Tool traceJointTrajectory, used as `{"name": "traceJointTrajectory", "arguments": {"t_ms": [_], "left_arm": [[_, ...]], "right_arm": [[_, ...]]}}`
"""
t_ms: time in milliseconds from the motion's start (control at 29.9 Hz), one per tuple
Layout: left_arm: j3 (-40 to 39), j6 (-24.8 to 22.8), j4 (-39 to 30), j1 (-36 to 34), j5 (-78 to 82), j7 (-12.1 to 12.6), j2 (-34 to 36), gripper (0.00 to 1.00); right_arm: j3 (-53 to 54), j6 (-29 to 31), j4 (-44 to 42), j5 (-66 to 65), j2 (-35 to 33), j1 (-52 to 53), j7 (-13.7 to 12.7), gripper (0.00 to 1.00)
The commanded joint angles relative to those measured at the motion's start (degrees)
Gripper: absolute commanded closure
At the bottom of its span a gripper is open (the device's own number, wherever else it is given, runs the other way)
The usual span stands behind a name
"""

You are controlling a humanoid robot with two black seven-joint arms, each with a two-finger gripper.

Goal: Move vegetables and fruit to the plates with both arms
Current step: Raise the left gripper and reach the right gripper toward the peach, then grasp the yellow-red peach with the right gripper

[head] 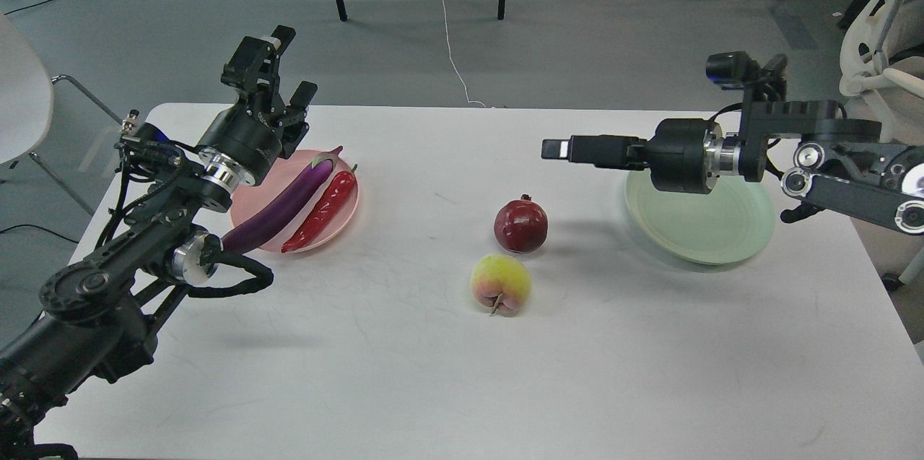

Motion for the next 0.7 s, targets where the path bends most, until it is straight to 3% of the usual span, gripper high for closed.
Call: {"name": "traceJointTrajectory", "arguments": {"t_ms": [0,301,669], "left_arm": [[-0.22,-0.67,0.03,0.36,-1.2,0.17,-0.79,0.01],[-0.31,-0.49,-0.06,0.89,-1.2,0.0,-2.64,0.01],[-3.47,-0.14,-1.55,2.03,-1.2,-0.09,-2.64,0.01]], "right_arm": [[-6.89,-0.01,-0.37,-4.83,5.38,3.96,0.0,0.01],[-14.11,0.08,-1.07,-5.18,14.79,7.66,0.0,0.01],[-14.9,-0.01,-7.05,-5.1,22.44,6.17,0.0,0.01]]}}
